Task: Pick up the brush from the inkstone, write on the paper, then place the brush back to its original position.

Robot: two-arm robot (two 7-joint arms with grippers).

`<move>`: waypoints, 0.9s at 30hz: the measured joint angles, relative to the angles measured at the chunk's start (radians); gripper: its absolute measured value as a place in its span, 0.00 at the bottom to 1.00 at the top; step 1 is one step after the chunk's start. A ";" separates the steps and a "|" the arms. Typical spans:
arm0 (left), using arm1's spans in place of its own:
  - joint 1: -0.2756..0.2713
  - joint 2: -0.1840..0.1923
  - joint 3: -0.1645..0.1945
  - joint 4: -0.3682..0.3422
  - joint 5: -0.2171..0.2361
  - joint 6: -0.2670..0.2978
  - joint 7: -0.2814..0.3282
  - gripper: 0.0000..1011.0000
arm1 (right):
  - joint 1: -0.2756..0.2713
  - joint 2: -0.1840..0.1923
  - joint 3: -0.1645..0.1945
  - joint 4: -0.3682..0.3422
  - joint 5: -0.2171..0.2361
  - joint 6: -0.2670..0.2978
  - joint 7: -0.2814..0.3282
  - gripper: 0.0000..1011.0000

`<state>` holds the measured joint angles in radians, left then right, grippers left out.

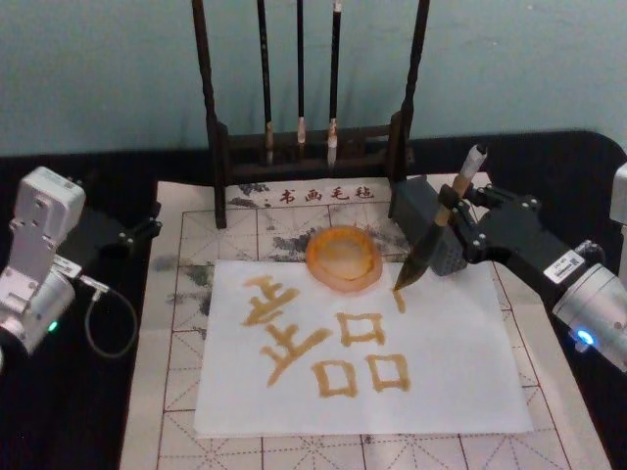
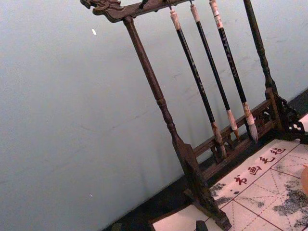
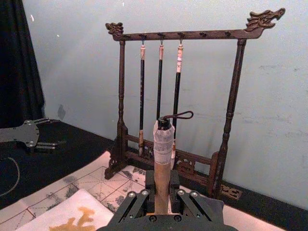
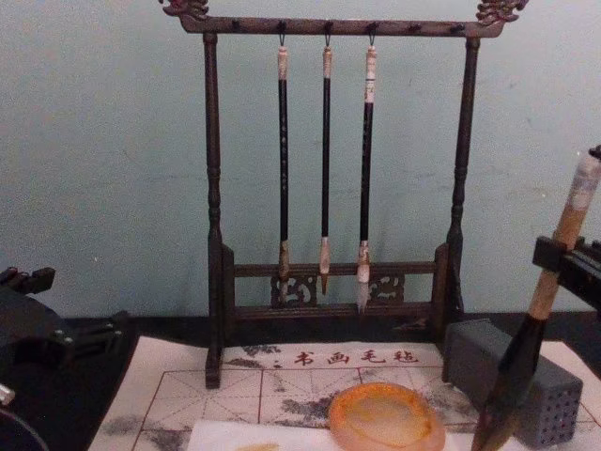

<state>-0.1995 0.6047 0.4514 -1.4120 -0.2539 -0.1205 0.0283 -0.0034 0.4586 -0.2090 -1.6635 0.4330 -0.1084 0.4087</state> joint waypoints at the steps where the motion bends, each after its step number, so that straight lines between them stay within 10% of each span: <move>1: 0.000 0.000 0.000 0.000 0.000 0.000 0.000 0.99 | 0.000 0.000 0.000 0.001 -0.002 0.000 0.000 0.20; 27: 0.000 0.000 0.000 0.000 0.000 0.000 0.000 0.99 | -0.025 0.006 0.026 -0.014 -0.020 -0.012 -0.004 0.20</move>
<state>-0.1995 0.6047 0.4514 -1.4120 -0.2539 -0.1205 0.0283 -0.0289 0.4648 -0.1832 -1.6776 0.4126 -0.1203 0.4048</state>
